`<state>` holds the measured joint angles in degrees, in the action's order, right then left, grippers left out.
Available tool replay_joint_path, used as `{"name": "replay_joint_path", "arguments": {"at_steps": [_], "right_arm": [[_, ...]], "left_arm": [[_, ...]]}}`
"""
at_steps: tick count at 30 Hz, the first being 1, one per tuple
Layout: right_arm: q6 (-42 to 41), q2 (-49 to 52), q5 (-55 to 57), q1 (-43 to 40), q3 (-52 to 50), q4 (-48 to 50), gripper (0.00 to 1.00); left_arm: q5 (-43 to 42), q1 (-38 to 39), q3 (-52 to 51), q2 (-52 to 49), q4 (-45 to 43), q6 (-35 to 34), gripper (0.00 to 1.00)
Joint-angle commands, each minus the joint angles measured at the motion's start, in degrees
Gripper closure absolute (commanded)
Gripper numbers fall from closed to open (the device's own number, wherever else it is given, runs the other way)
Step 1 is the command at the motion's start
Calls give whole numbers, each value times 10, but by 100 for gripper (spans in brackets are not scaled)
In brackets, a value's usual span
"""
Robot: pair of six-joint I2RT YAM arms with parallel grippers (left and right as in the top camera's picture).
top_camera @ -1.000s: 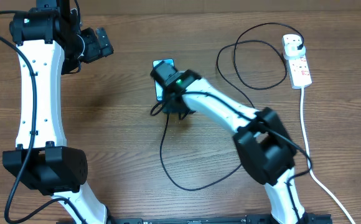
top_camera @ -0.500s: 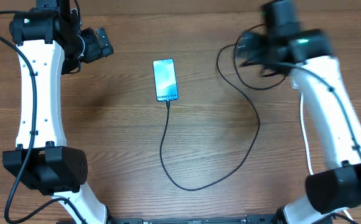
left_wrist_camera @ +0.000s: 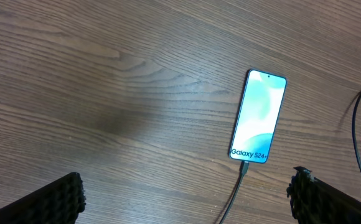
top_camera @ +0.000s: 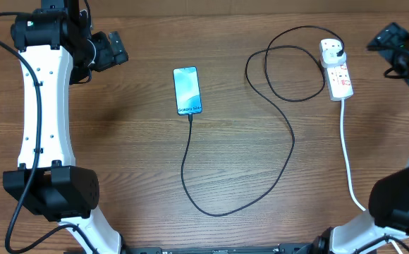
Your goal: Plug charger to phone and switch on socket
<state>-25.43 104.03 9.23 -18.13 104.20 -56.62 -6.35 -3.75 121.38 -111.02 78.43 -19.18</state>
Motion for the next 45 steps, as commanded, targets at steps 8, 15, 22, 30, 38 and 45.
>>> {"name": "replay_joint_path", "arguments": {"at_steps": [8,15,22,30,38,45], "right_arm": [[83,56,-117,-13,-14,141,2],[108,125,41,-17,-14,193,0],[210,205,61,-18,-14,197,0],[210,249,43,-15,-14,195,0],[151,260,-16,-7,-14,185,0],[102,260,-27,-7,-14,185,0]], "left_arm": [[8,4,-1,-7,0,-3,0],[8,4,-1,-7,0,-3,0],[8,4,-1,-7,0,-3,0],[8,4,-1,-7,0,-3,0],[8,4,-1,-7,0,-3,0],[8,4,-1,-7,0,-3,0]]}}
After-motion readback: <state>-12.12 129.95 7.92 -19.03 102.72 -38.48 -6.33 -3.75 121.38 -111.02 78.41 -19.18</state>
